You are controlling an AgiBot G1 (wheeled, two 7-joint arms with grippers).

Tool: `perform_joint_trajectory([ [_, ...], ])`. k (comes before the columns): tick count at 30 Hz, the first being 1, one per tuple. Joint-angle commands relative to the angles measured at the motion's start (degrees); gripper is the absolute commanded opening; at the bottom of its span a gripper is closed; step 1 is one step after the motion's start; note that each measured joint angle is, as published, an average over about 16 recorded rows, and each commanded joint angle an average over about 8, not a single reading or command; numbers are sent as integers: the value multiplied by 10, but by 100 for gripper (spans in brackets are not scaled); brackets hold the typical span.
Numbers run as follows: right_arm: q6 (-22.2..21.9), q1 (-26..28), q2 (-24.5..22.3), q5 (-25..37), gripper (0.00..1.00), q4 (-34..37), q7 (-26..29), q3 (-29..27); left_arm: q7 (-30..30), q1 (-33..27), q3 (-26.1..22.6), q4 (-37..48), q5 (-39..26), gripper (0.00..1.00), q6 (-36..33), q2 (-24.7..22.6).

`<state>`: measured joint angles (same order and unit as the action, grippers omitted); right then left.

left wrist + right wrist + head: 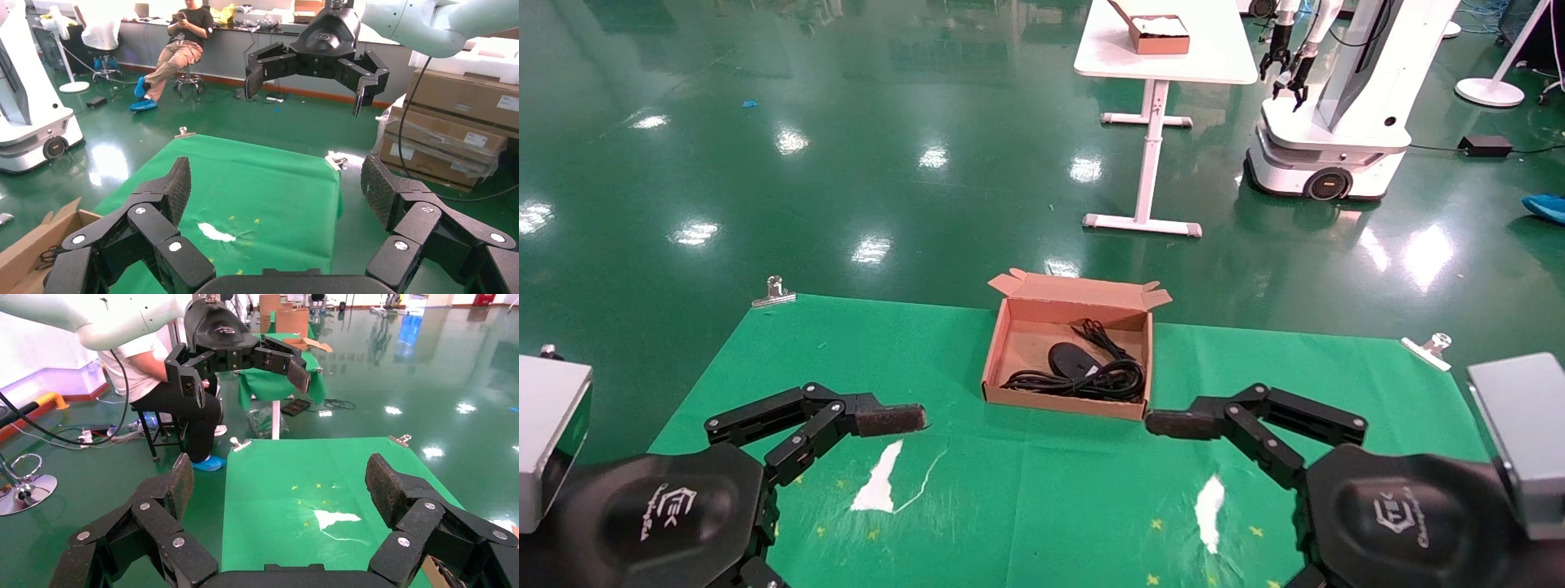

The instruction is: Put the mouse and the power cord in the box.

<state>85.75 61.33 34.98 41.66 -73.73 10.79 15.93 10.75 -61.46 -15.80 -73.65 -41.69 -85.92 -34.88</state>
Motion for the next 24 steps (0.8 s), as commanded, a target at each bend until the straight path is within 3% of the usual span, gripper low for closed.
perform_joint_trajectory([
  [1, 0, 1, 0, 1, 100, 1, 0, 0, 0, 0, 0, 0, 0, 100, 0, 0],
  [24, -1, 3, 0, 2, 100, 2, -1, 1, 0, -1, -2, 1, -1, 100, 2, -1],
])
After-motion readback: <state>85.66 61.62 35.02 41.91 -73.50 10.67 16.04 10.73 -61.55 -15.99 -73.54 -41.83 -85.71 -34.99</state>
